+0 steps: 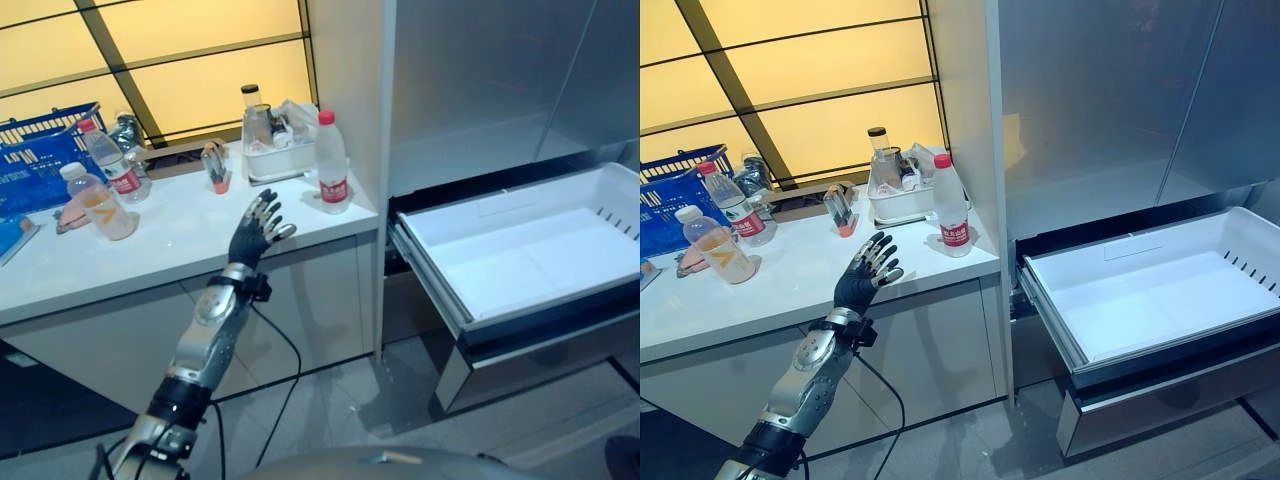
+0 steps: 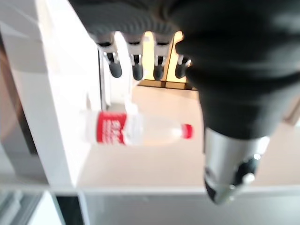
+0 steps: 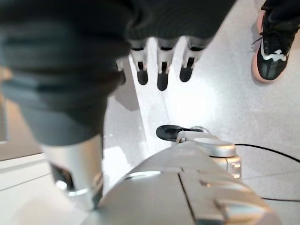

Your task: Take the drinks into the refrigerator

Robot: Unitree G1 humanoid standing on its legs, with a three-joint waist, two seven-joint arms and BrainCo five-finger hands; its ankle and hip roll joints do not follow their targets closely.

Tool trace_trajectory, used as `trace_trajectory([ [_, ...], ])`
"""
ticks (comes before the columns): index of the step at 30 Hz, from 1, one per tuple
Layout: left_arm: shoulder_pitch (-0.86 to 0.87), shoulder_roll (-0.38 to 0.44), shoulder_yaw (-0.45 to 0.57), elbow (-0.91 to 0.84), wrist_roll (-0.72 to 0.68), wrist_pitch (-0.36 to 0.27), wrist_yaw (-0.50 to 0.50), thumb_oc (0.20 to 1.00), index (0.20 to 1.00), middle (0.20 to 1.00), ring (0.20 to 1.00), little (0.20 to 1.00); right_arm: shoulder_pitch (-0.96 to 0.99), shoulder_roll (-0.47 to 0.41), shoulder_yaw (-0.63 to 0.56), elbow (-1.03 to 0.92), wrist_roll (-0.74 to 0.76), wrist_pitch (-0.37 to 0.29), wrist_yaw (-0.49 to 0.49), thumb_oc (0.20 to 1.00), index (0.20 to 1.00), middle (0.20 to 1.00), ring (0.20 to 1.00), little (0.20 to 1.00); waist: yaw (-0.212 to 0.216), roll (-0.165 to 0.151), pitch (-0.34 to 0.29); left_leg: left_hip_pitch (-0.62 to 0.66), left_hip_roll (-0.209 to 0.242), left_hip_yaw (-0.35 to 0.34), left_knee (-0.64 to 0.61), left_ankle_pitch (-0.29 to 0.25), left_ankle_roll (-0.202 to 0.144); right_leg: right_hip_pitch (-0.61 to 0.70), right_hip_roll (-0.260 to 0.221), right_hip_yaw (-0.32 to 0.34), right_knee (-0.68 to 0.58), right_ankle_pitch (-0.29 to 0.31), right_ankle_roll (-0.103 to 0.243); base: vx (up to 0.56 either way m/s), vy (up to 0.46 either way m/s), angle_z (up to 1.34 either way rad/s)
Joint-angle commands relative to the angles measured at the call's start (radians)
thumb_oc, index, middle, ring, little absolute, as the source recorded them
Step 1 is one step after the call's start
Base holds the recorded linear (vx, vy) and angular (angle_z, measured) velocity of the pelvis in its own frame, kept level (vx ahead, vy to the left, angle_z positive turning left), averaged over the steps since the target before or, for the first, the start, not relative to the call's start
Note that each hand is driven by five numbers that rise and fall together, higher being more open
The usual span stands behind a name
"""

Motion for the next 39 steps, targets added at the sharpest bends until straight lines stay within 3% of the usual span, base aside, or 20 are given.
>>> trace_trajectory([
  [1,-0.191,0.061,0.065,0.12,0.099,-0.035,0.053,1.0,1.0,1.0,1.0,1.0,-0.043,0.029,0.047,0.059,0.007,0.007,-0.016,1.0,1.0,1.0,1.0,1.0,-0.041,-0.054,0.028,-0.006,-0.041,0.021,0.008,-0.051,0.017,0.081,-0.058,0.032,0.011,-0.122,0.086,0.0,-0.003,-0.04],
  [7,-0.373,0.126,0.003,0.364,0.167,-0.013,0.081,1.0,1.0,1.0,1.0,1.0,-0.048,0.008,0.057,0.049,0.023,0.007,-0.022,1.0,1.0,1.0,1.0,1.0,-0.072,-0.043,0.055,-0.025,-0.04,0.044,0.008,-0.041,0.014,0.048,-0.056,0.049,0.011,-0.106,0.092,-0.02,0.003,-0.01],
  [13,-0.474,0.151,-0.04,0.473,0.206,-0.011,0.086,1.0,1.0,1.0,1.0,1.0,-0.029,-0.007,0.059,0.031,0.039,-0.003,-0.018,1.0,1.0,1.0,1.0,1.0,-0.1,-0.038,0.082,-0.049,-0.039,0.073,0.008,-0.032,0.012,0.003,-0.052,0.075,0.011,-0.086,0.098,-0.05,0.008,-0.17],
  [27,-0.705,0.074,-0.15,0.699,0.174,-0.005,0.066,1.0,1.0,1.0,1.0,1.0,0.011,-0.049,0.04,0.037,0.063,-0.01,-0.026,1.0,1.0,1.0,1.0,1.0,-0.176,-0.014,0.111,-0.053,-0.04,0.133,0.008,-0.034,0.013,-0.04,-0.047,0.137,0.011,-0.067,0.106,0.0,0.013,-0.13],
  [39,-0.792,-0.028,-0.168,0.79,0.121,-0.009,0.067,1.0,1.0,1.0,1.0,1.0,0.013,-0.072,0.028,0.028,0.085,-0.019,-0.037,1.0,1.0,1.0,1.0,1.0,-0.223,0.007,0.136,-0.065,-0.045,0.155,0.008,-0.03,0.013,-0.07,-0.044,0.169,0.011,-0.055,0.105,0.0,0.01,-0.07],
])
